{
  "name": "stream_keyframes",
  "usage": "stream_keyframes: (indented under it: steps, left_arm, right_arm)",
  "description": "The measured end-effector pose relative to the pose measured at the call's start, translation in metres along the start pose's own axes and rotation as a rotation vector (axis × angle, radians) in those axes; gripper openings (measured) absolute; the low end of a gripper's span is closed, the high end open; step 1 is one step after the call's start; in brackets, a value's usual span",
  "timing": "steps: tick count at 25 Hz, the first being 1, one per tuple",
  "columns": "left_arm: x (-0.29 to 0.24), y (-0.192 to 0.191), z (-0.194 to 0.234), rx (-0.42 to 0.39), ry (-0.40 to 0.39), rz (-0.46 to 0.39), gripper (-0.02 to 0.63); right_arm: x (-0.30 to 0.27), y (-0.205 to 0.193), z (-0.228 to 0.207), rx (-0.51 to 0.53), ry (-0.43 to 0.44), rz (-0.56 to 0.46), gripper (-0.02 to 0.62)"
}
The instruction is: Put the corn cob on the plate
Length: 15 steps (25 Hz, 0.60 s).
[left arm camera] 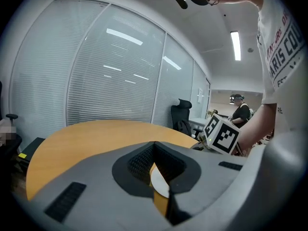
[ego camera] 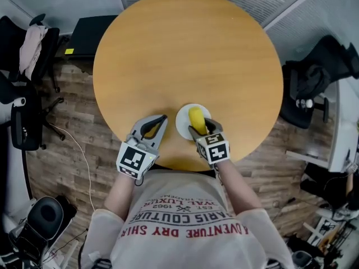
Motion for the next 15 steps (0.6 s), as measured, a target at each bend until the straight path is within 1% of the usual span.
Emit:
stream_keyframes:
  steps: [6, 10, 15]
  left_arm:
    - [-0.005, -0.011, 0.009, 0.028, -0.008, 0.036, 0.034]
    - [-0.006, -0.012, 0.011, 0.023, -0.013, 0.043, 0.034]
    - [-0.003, -0.009, 0.019, 0.040, -0.002, 0.047, 0.034]
  right_arm:
    - [-0.024, -0.005, -0.003, 0.038, -0.013, 0.079, 0.262]
    - [-0.032, -0.009, -0.004, 0.022, -0.013, 0.102, 0.262]
    - [-0.040, -0.005, -0.002, 0.006, -0.007, 0.123, 0.262]
Point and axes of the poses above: the fingertips, and each gripper's own axes: x backward along the fingers, z to its left, y out of its top, the point moved 9 cm from there along x, backward along the fingers, and after that the axes turned 11 degrees about x, right-handed, at the moved point
